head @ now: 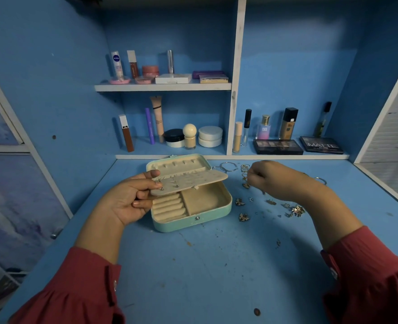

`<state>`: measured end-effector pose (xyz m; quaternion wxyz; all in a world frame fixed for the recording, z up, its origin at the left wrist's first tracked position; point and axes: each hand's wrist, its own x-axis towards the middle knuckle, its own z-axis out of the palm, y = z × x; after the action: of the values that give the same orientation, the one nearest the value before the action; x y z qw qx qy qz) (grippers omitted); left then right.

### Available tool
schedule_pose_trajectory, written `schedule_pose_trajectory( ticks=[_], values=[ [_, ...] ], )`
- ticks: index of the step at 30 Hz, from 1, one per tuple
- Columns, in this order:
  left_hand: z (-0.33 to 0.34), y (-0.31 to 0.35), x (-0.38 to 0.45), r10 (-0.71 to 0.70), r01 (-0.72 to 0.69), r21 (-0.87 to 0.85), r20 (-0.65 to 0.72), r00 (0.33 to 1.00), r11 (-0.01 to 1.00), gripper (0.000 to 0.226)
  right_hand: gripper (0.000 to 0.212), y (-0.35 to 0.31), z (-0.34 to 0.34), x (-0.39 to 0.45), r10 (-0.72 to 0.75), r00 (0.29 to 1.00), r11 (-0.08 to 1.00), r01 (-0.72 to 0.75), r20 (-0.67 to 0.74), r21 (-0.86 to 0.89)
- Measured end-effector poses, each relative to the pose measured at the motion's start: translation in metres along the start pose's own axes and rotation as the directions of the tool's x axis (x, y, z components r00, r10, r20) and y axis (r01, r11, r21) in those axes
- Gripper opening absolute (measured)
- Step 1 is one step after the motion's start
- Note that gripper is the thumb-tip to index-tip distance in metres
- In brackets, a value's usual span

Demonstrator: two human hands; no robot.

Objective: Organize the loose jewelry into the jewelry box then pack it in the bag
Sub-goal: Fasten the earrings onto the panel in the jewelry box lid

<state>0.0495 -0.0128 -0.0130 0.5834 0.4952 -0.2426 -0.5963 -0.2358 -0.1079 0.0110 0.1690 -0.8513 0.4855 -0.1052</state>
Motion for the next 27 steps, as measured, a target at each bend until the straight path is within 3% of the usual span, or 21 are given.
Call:
schedule_pose_trajectory(
  ticks=[5, 8, 13, 17, 22, 27],
  values=[
    [0.000, 0.000, 0.000, 0.000, 0.000, 0.008, -0.002, 1.000, 1.000, 0.027, 0.023, 0.004, 0.005, 0.004, -0.022, 1.000, 0.997, 0.022, 0.007, 0.074],
    [0.000, 0.000, 0.000, 0.000, 0.000, 0.012, -0.004, 1.000, 1.000, 0.027, 0.020, 0.005, 0.006, 0.005, -0.033, 0.999, 0.976, 0.036, -0.018, 0.213],
    [-0.001, 0.000, 0.000, -0.004, 0.004, 0.011, -0.001, 1.000, 1.000, 0.027, 0.014, 0.003, 0.005, 0.004, -0.012, 0.998, 0.839, 0.042, -0.058, 0.543],
    [-0.001, 0.000, 0.000, -0.007, 0.007, 0.011, 0.000, 1.000, 1.000, 0.027, 0.011, -0.004, 0.006, 0.007, 0.008, 0.993, 0.749, 0.069, -0.114, 0.659],
    [-0.003, 0.001, 0.000, -0.016, 0.016, -0.010, -0.004, 1.000, 1.000, 0.025, 0.012, -0.033, 0.014, 0.019, -0.036, 0.980, 0.784, 0.148, -0.194, 0.603],
    [-0.003, 0.000, 0.000, -0.010, 0.010, 0.002, -0.018, 1.000, 1.000, 0.026, 0.011, -0.078, 0.014, 0.038, -0.221, 0.963, 0.923, 0.257, -0.153, 0.286]
  ],
)
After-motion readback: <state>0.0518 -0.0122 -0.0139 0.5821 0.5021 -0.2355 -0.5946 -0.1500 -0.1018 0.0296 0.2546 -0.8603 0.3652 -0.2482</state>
